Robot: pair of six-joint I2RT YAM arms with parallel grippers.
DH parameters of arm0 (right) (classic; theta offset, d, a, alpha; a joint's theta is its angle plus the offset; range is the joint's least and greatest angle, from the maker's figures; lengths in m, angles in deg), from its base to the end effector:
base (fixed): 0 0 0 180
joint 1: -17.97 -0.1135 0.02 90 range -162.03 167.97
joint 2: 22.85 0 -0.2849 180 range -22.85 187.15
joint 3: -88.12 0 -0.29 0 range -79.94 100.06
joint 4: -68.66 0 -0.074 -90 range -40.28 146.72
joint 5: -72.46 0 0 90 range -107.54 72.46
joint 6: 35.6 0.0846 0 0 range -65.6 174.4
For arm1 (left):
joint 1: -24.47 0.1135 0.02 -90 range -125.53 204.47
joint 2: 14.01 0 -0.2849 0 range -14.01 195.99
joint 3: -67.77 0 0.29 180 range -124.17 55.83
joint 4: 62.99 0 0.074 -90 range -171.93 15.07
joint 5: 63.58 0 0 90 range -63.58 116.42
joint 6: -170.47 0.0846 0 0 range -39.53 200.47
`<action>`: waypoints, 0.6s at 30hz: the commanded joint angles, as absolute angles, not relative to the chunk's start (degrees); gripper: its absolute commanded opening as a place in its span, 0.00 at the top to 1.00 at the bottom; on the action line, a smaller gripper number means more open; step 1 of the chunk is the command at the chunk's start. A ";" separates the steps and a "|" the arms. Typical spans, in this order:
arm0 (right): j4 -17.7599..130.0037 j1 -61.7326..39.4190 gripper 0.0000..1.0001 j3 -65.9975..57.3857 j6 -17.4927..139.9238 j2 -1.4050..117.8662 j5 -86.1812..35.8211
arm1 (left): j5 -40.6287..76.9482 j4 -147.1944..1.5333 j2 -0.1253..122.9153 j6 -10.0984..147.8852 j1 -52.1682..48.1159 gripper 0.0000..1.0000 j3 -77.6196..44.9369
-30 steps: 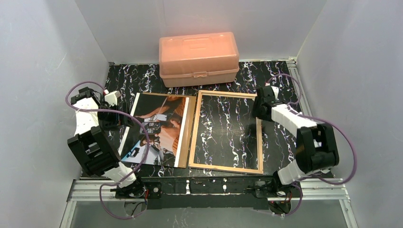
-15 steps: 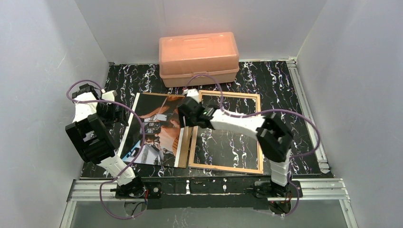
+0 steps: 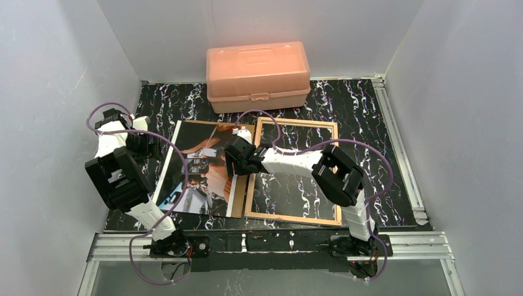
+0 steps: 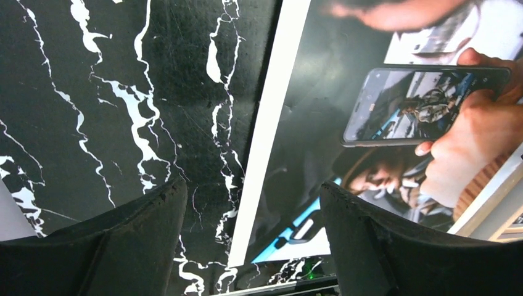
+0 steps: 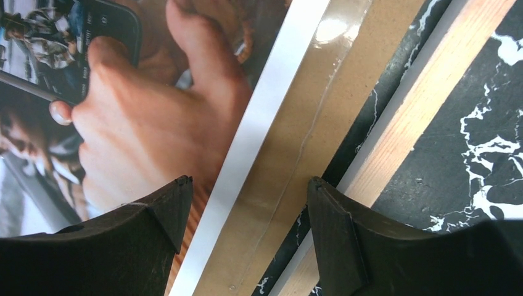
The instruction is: Put the photo into the frame
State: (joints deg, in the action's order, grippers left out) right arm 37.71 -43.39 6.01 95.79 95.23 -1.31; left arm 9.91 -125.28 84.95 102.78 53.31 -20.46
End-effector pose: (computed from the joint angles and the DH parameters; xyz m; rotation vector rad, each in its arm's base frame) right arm 0.2718 0.4483 0.1439 -0.3055 2.4506 0.4602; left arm 0.3573 0.1693 0.1926 -0.0970 2.7452 -0.1824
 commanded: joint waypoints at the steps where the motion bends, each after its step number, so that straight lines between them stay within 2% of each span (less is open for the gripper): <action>1: 38.66 -42.70 0.23 3.16 97.45 92.75 -0.01 | 10.50 -122.45 87.19 102.49 53.61 0.25 -19.11; 9: 38.76 -40.65 0.22 -1.18 99.16 90.89 -0.47 | 12.33 -118.51 90.15 101.22 52.19 0.29 -18.71; 18: 39.04 -40.64 0.21 1.09 102.44 92.04 -4.14 | 14.19 -114.84 91.16 100.35 47.11 0.32 -15.19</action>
State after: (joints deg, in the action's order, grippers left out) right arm 40.16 -40.70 0.15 99.50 92.52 -1.77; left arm 13.19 -115.91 91.09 100.92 49.58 -17.45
